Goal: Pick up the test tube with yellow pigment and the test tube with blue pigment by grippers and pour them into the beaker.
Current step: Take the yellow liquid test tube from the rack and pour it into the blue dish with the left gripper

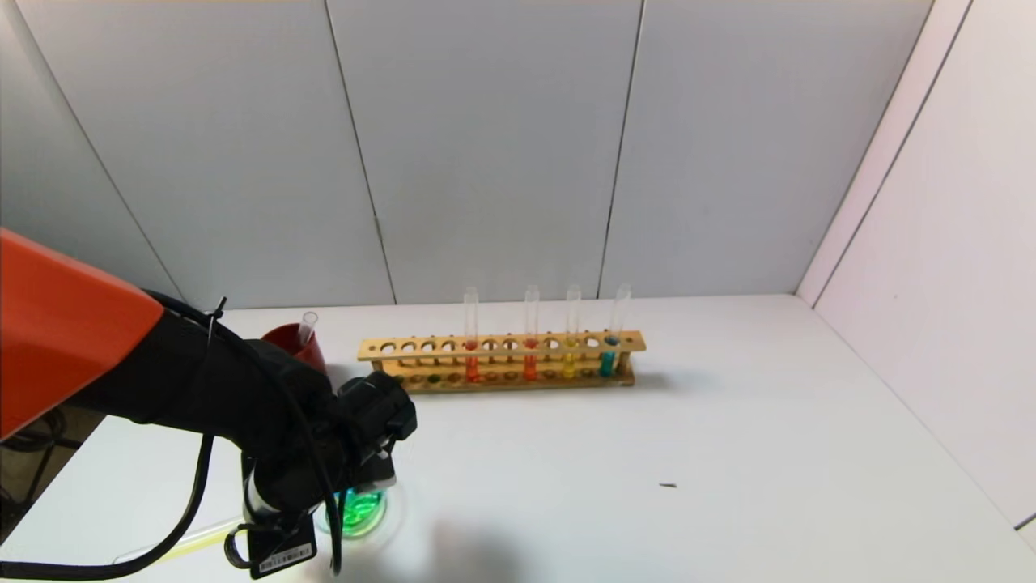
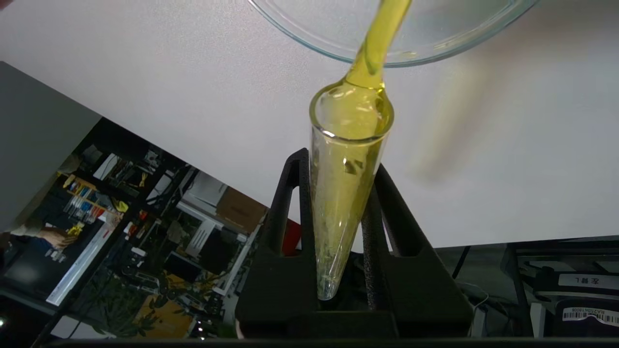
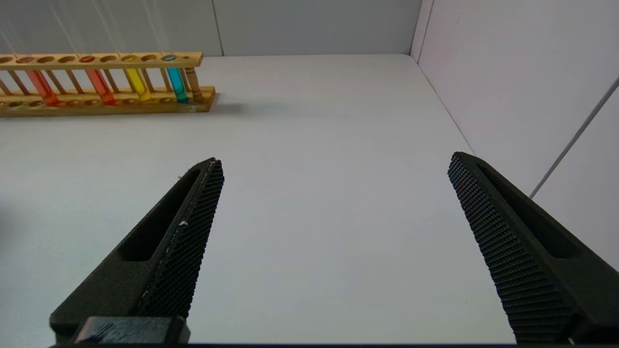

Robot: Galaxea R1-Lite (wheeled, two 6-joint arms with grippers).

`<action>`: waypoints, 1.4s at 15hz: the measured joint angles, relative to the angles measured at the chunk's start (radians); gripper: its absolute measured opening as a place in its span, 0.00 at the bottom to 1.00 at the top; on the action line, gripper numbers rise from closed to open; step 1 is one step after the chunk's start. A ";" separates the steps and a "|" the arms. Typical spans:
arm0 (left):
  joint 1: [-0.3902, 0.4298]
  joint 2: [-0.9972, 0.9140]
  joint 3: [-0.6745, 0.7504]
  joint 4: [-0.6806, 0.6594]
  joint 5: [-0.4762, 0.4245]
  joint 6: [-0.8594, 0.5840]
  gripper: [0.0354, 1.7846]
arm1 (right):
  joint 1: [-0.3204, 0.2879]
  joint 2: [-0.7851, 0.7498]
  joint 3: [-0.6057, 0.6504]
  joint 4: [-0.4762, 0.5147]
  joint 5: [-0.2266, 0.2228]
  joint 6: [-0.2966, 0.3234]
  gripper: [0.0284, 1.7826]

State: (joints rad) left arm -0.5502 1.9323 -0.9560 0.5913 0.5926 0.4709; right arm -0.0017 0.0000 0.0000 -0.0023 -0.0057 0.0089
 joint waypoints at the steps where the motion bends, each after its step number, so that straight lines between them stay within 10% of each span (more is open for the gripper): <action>1: -0.001 0.006 -0.006 0.004 0.001 0.001 0.16 | 0.000 0.000 0.000 0.000 0.000 0.000 0.95; 21: -0.032 0.146 -0.260 0.377 0.034 -0.004 0.16 | 0.000 0.000 0.000 0.000 0.000 0.000 0.95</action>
State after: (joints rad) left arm -0.5819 2.0781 -1.2157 0.9683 0.6268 0.4670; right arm -0.0013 0.0000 -0.0004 -0.0028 -0.0057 0.0091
